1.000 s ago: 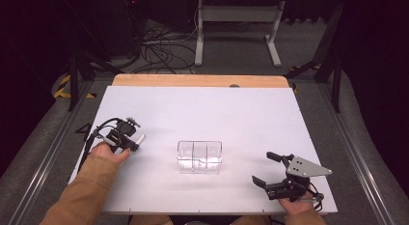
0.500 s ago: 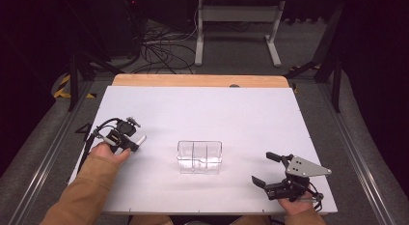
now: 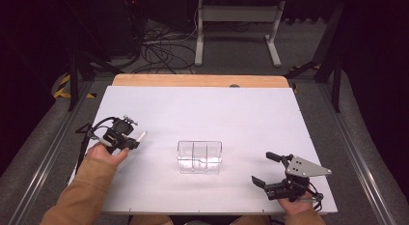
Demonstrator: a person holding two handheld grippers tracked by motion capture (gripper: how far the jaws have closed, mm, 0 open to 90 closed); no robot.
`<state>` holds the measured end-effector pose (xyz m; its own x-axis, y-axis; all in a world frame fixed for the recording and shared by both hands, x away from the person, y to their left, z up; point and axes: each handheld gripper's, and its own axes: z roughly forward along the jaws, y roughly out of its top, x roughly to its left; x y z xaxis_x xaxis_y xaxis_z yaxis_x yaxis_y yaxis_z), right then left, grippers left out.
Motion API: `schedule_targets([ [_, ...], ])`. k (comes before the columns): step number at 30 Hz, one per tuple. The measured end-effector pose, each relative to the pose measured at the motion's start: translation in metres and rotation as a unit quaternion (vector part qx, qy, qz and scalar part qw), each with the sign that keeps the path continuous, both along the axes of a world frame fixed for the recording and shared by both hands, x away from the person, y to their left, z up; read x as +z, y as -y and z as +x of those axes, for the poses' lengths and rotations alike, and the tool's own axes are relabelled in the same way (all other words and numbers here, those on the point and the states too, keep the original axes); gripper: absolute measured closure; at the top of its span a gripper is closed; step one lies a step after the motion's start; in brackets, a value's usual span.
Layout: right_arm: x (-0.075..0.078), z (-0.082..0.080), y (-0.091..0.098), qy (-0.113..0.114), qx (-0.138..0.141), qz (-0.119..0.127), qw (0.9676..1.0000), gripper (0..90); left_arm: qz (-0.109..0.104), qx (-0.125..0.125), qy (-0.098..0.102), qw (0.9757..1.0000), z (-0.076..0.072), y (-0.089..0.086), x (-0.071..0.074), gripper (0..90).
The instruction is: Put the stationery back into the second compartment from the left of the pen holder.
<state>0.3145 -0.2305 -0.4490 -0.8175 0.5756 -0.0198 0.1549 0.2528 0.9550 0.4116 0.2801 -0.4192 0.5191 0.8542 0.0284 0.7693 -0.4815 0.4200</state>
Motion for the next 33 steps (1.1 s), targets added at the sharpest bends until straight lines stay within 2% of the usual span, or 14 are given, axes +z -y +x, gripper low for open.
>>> schedule_targets([
  [6, 0.0, 0.0, 0.0, 0.001, 0.0, 0.0, 1.0, 6.3, -0.002, -0.005, 0.014, 0.9999, -0.003, 0.001, 0.005, 78.4],
  [8, 0.0, 0.0, 0.0, 0.001, 0.001, 0.001, 1.0, 6.3, -0.004, -0.009, 0.03, 0.9995, -0.005, 0.0, 0.01, 78.4],
  [12, 0.0, 0.0, 0.0, 0.001, 0.003, 0.001, 1.0, 6.2, -0.031, -0.013, 0.06, 0.9976, -0.01, 0.0, 0.022, 78.4],
  [19, 0.0, 0.0, 0.0, 0.001, 0.003, 0.002, 1.0, 6.2, -0.071, -0.026, 0.1, 0.9921, -0.019, 0.002, 0.034, 78.4],
  [23, 0.0, 0.0, 0.0, 0.001, 0.003, 0.002, 1.0, 6.2, -0.097, -0.032, 0.12, 0.9876, -0.025, 0.003, 0.04, 78.4],
  [28, 0.0, 0.0, 0.0, 0.001, 0.003, 0.002, 1.0, 6.2, -0.118, -0.042, 0.149, 0.9809, -0.032, 0.006, 0.049, 78.4],
  [31, 0.0, 0.0, 0.0, 0.002, 0.003, 0.002, 1.0, 6.2, -0.13, -0.046, 0.152, 0.9787, -0.034, 0.008, 0.052, 78.4],
  [33, 0.0, 0.0, 0.0, 0.002, 0.003, 0.002, 1.0, 6.2, -0.131, -0.048, 0.155, 0.978, -0.035, 0.009, 0.053, 78.4],
])
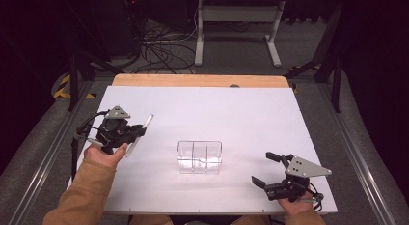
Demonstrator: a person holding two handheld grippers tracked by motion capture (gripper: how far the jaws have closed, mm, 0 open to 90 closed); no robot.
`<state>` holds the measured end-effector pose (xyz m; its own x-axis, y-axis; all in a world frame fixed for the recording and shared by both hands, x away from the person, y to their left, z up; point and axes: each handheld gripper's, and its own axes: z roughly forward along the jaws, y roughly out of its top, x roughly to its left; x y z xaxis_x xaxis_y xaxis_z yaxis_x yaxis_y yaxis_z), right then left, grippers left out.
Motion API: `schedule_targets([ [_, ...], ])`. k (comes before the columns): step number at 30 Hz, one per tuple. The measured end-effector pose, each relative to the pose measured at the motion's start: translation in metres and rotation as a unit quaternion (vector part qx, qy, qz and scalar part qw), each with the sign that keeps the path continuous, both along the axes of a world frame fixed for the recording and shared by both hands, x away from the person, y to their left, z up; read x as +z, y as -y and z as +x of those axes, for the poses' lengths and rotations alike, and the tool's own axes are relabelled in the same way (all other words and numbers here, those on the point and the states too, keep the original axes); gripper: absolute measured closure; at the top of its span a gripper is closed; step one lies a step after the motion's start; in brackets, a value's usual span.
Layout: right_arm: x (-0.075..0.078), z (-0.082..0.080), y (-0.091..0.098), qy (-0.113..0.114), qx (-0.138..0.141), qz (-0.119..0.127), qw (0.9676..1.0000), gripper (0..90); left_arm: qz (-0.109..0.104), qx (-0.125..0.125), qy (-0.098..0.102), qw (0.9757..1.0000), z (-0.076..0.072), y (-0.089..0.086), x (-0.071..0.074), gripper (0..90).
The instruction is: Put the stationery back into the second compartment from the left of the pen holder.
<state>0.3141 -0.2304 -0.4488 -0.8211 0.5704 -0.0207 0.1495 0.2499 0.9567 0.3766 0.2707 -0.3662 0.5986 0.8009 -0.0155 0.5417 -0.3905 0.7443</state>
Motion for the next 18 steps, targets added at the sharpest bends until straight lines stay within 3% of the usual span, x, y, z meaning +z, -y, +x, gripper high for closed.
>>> schedule_targets([
  [4, 0.0, 0.0, 0.0, 0.001, 0.0, 0.0, 1.0, 6.2, -0.003, -0.003, 0.01, 0.9999, -0.002, 0.001, 0.003, 78.4],
  [8, 0.0, 0.0, 0.0, 0.0, 0.0, 0.0, 1.0, 6.2, -0.023, -0.01, 0.029, 0.9993, -0.008, 0.003, 0.008, 78.4],
  [13, 0.0, 0.0, -0.001, 0.001, 0.002, 0.0, 1.0, 6.2, -0.049, -0.026, 0.058, 0.9968, -0.016, 0.01, 0.018, 78.4],
  [18, 0.0, 0.0, 0.0, 0.001, 0.002, 0.0, 1.0, 6.2, -0.073, -0.037, 0.073, 0.9939, -0.021, 0.018, 0.025, 78.4],
])
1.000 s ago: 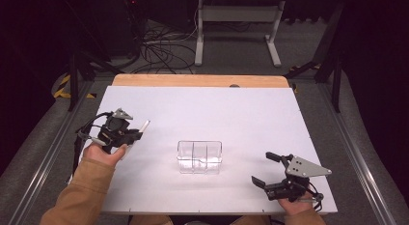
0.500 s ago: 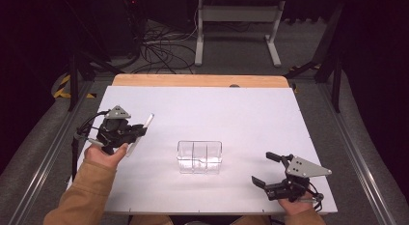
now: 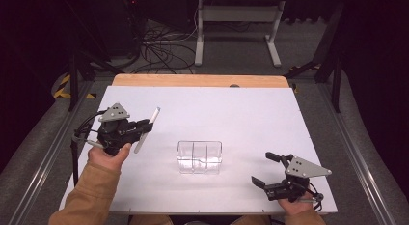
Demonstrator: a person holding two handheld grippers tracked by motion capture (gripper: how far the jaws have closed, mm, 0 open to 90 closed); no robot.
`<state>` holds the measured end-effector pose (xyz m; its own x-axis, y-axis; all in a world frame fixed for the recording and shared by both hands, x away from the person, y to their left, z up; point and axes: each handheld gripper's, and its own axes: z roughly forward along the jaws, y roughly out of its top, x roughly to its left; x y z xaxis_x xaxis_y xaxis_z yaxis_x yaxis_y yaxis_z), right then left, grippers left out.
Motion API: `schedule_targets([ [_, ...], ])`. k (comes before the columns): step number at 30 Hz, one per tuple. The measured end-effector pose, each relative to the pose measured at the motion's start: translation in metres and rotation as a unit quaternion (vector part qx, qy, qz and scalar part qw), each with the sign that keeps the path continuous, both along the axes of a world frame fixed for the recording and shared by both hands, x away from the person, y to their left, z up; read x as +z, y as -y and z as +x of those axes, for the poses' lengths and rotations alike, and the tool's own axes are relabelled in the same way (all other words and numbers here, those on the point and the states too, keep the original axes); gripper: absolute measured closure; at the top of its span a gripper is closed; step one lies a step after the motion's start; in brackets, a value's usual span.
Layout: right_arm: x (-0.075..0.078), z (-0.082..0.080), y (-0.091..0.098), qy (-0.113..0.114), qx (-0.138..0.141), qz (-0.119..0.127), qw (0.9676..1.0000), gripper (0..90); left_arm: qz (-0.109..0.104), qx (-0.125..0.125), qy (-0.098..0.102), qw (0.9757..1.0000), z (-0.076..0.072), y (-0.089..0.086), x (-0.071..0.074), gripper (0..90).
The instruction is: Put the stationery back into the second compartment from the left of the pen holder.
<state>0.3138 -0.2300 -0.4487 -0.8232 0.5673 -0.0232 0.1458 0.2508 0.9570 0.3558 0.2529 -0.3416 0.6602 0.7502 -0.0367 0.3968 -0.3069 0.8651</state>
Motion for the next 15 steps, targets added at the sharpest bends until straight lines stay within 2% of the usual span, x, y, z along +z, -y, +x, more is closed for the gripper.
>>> schedule_targets([
  [7, 0.0, 0.0, 0.0, 0.0, 0.001, 0.0, 1.0, 6.2, -0.048, -0.029, 0.016, 0.9983, -0.006, 0.013, 0.006, 78.4],
  [8, 0.0, 0.0, 0.0, -0.001, 0.001, 0.0, 1.0, 6.2, -0.045, -0.033, 0.023, 0.9982, -0.006, 0.014, 0.007, 78.4],
  [15, 0.0, 0.0, 0.0, -0.001, 0.002, 0.001, 1.0, 6.2, -0.075, -0.06, 0.041, 0.9945, -0.012, 0.03, 0.012, 78.4],
])
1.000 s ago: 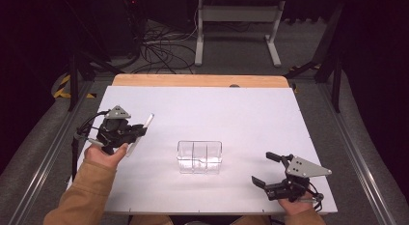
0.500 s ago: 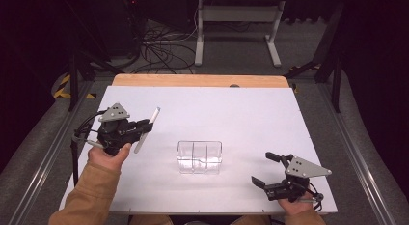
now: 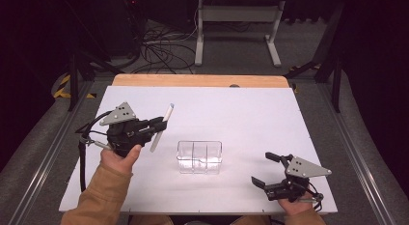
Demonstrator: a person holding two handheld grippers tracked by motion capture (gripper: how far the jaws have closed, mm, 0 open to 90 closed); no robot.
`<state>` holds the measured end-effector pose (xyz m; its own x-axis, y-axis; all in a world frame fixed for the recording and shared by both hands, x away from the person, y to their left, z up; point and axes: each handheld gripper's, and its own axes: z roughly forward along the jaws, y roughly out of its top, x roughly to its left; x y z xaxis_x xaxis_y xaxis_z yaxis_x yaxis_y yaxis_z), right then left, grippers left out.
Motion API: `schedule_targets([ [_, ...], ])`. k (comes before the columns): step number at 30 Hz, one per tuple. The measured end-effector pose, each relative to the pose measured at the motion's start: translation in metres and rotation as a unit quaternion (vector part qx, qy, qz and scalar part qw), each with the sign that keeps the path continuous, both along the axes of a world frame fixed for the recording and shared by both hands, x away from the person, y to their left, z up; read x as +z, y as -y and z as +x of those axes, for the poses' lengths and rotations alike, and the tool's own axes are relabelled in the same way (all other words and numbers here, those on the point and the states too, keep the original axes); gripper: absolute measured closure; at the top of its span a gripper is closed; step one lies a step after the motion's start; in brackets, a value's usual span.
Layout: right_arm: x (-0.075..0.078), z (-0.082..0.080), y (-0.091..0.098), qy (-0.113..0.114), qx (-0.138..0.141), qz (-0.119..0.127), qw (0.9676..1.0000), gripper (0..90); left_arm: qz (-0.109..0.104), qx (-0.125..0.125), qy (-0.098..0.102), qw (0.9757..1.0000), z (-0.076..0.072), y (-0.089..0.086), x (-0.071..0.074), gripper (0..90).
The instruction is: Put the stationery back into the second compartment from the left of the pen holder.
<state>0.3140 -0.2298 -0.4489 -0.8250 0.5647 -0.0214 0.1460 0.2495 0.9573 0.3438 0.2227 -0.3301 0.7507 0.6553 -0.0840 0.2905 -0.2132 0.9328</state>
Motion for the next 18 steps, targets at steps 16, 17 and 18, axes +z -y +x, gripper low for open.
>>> schedule_targets([
  [16, 0.0, 0.0, 0.0, 0.0, 0.003, -0.002, 1.0, 6.2, -0.027, -0.057, 0.017, 0.9979, -0.002, 0.045, -0.004, 78.4],
  [17, -0.001, 0.0, 0.0, 0.0, 0.003, -0.002, 1.0, 6.2, -0.03, -0.059, 0.017, 0.9977, -0.002, 0.048, -0.005, 78.4],
  [18, -0.001, 0.0, 0.0, 0.001, 0.003, -0.002, 1.0, 6.2, -0.031, -0.062, 0.017, 0.9974, -0.002, 0.05, -0.006, 78.4],
])
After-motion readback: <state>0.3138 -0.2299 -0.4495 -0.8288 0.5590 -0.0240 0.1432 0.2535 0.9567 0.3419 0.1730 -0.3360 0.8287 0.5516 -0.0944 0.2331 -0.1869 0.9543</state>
